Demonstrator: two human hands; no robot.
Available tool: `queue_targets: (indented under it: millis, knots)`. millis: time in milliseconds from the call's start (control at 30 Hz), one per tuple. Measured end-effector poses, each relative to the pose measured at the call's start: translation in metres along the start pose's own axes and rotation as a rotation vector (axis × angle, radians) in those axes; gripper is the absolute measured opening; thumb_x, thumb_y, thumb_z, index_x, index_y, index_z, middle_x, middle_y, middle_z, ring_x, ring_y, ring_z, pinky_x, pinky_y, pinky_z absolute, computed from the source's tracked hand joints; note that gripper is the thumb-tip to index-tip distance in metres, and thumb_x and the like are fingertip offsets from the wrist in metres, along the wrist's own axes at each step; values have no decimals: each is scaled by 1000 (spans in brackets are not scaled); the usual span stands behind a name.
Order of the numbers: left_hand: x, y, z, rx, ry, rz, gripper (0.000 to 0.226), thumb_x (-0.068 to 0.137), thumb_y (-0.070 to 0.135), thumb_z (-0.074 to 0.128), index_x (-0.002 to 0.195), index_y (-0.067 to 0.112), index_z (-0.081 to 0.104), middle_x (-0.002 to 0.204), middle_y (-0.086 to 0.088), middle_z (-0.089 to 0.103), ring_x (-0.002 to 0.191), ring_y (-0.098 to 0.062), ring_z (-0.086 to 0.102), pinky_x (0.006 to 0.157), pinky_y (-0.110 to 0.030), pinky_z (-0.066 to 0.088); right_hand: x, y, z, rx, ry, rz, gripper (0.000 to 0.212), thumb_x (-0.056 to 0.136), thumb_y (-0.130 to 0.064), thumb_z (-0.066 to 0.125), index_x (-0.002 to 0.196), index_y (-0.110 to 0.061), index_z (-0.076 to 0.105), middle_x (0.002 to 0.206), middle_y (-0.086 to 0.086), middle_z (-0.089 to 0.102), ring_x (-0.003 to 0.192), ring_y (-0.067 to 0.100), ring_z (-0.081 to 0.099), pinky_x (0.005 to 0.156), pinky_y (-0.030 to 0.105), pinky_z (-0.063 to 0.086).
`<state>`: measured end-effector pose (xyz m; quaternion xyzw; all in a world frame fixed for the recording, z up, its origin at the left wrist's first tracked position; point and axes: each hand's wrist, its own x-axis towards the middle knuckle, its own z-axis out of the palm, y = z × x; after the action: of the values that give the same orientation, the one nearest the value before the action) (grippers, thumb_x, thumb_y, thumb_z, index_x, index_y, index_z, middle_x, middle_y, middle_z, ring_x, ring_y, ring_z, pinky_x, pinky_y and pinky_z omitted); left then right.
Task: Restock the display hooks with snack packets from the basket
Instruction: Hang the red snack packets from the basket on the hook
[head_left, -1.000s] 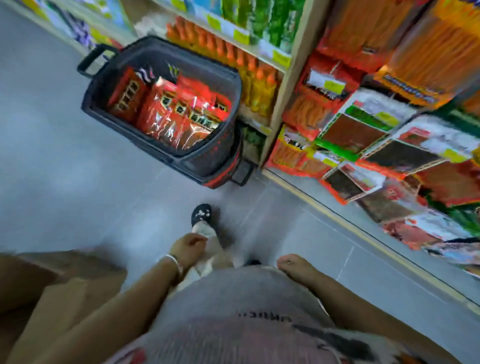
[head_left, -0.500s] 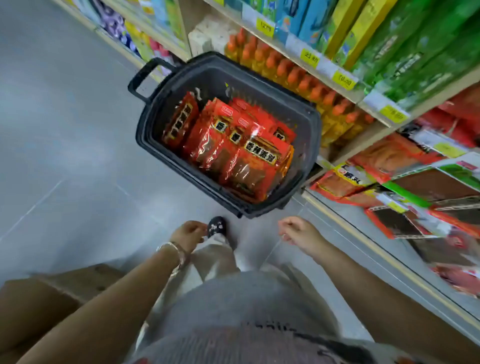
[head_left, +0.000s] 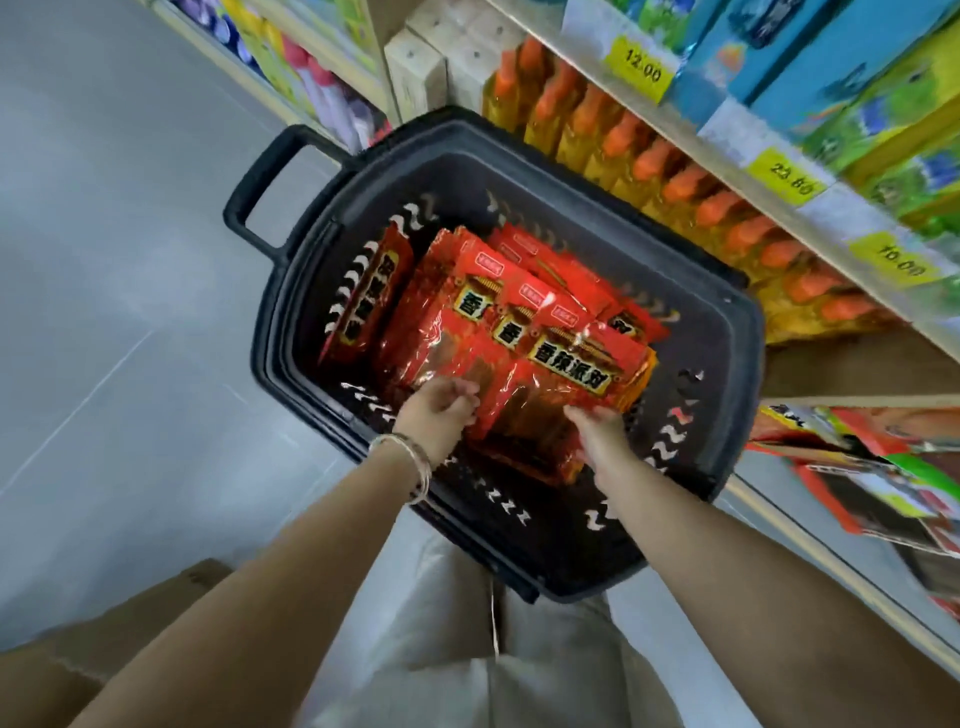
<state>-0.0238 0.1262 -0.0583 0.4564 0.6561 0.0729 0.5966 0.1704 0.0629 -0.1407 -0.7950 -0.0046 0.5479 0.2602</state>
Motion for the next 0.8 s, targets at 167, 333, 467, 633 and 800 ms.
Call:
queue_targets:
  millis: [167, 333, 467, 633, 800]
  knots:
    - [40, -20, 16, 67, -49, -164, 10, 89, 21, 54, 94, 30, 55, 96, 5, 62, 88, -16, 59, 76, -26, 44, 58, 10, 9, 103, 144, 119, 74, 79, -35, 74, 139, -14, 36, 140, 10, 46, 127, 29, 45, 108, 44, 35]
    - [57, -27, 19, 75, -65, -222, 6, 87, 27, 57, 89, 32, 60, 95, 6, 63, 94, -16, 58, 89, -28, 45, 80, 15, 14, 81, 280, 112, 66, 76, -35, 77, 131, -11, 49, 132, 10, 56, 120, 29, 53, 104, 41, 42]
    - [55, -27, 17, 32, -49, -223, 12, 88, 25, 56, 99, 28, 59, 107, 1, 65, 102, -18, 61, 95, -36, 46, 61, 10, 7, -32, 356, 22, 28, 89, -34, 63, 102, -9, 60, 100, 9, 64, 88, 26, 59, 75, 32, 45]
    - [52, -22, 15, -42, 9, -240, 18, 89, 30, 57, 106, 26, 59, 110, 2, 65, 98, -16, 62, 87, -33, 49, 9, -11, 1, -231, 280, -390, 21, 98, -33, 46, 96, -14, 54, 83, -5, 57, 81, 15, 54, 70, 26, 37]
    - [47, -14, 4, -136, -36, -100, 61, 81, 39, 68, 135, 31, 41, 126, 15, 51, 113, -6, 51, 91, -24, 37, -35, -34, -12, -226, 39, -557, 22, 99, -38, 41, 95, -25, 58, 82, -16, 55, 78, -6, 53, 72, 17, 38]
